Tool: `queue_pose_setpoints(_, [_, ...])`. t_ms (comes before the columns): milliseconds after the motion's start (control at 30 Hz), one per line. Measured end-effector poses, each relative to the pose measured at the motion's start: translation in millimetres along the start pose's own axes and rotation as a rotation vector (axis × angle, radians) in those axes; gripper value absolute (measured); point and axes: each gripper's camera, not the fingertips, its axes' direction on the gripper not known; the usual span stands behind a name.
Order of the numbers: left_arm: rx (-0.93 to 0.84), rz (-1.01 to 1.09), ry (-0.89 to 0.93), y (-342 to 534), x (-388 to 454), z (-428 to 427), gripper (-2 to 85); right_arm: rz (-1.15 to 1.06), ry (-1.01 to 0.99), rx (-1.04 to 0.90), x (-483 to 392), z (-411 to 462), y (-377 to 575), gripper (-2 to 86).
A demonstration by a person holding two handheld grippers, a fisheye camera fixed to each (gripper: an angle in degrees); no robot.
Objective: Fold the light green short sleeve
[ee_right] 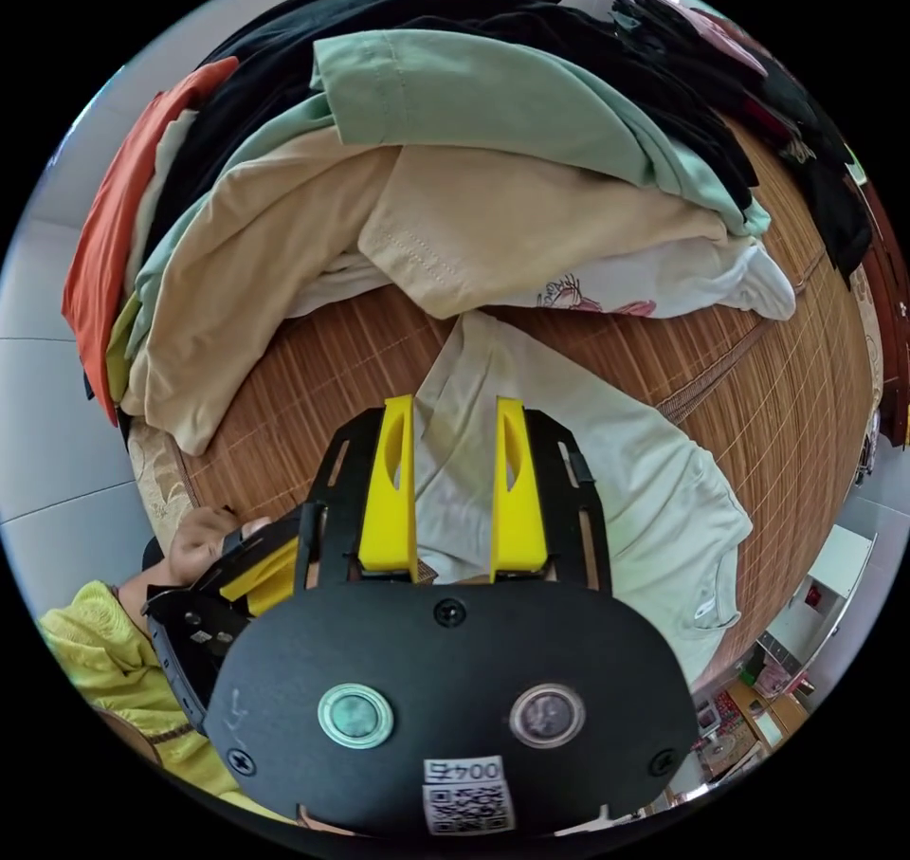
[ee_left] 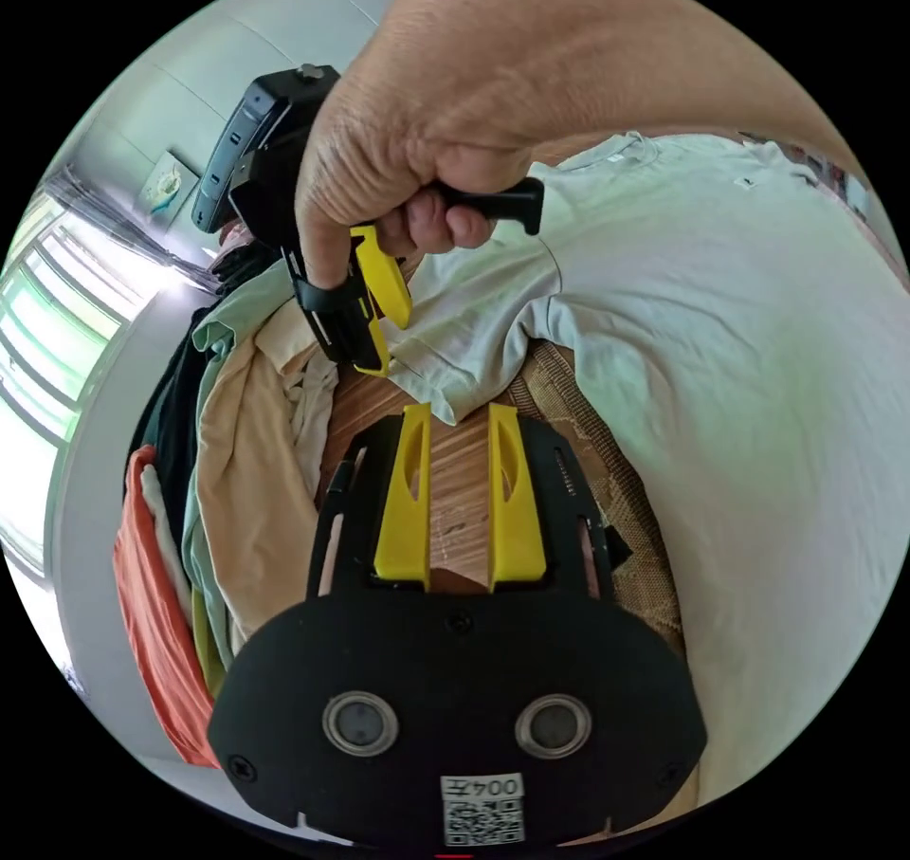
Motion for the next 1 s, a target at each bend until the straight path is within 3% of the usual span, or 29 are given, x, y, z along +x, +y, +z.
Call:
queue_pose_setpoints(467, [-0.033,0.077,-0.044,-15.5,48.6,-10.8,2.5,0.009,0.119,-0.05,-38.7,27.8,-21.8,11.9])
queue_pose_setpoints(600, [-0.038,0.058,-0.054,-17.5,55.2,-19.8,2.1,-0.007,0.096,-0.054,-36.5,41.4,-15.6,4.1])
queue_pose_setpoints(767, [-0.015,0.074,-0.101,-23.7,68.2,-47.6,1.8,0.016,-0.012,0.051,-19.5,39.1,18.9,3.3])
queue_pose_setpoints(1000, [0.089,0.275,-0.417,-56.9,133.4,-116.0,1.7,0.118,-0.253,0.388,34.5,31.4,122.8,3.3])
